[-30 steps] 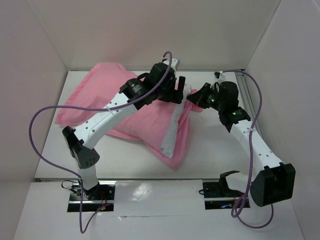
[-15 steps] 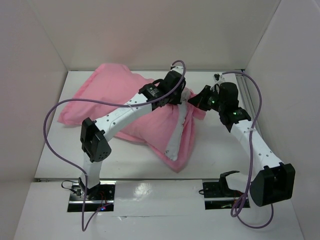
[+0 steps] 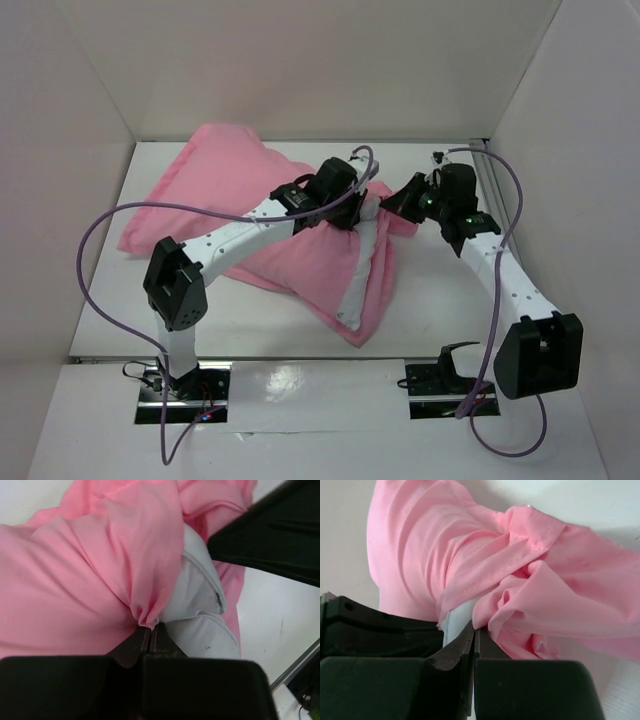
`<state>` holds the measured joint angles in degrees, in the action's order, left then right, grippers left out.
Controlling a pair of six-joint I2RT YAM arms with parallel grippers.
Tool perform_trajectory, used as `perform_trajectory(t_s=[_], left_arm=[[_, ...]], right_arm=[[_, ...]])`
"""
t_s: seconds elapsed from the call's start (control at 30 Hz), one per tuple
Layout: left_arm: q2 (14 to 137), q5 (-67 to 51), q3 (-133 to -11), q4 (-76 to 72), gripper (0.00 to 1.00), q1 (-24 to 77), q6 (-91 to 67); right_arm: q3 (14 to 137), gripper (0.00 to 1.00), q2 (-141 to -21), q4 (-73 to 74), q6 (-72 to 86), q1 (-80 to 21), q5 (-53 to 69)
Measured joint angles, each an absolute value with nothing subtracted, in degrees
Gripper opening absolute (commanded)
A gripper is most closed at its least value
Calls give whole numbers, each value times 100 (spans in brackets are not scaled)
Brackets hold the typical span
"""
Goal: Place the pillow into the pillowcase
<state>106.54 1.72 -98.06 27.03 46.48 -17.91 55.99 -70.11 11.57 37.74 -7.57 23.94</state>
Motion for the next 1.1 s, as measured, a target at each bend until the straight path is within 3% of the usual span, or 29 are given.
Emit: perform_trajectory(t_s=[0.5, 0.77, 1.1], left_arm=[[12060, -60, -10492, 2366, 0, 4639, -1476], [12346, -381, -10530, 2202, 0, 4506, -1686], [12440, -1076, -10630, 2458, 0, 4265, -2307]], right_arm=[[5618, 0, -6958, 976, 3885, -646, 2825], [5408, 0, -6759, 642, 3817, -596, 3712], [4915, 0, -6097, 1638, 2620, -593, 4217]])
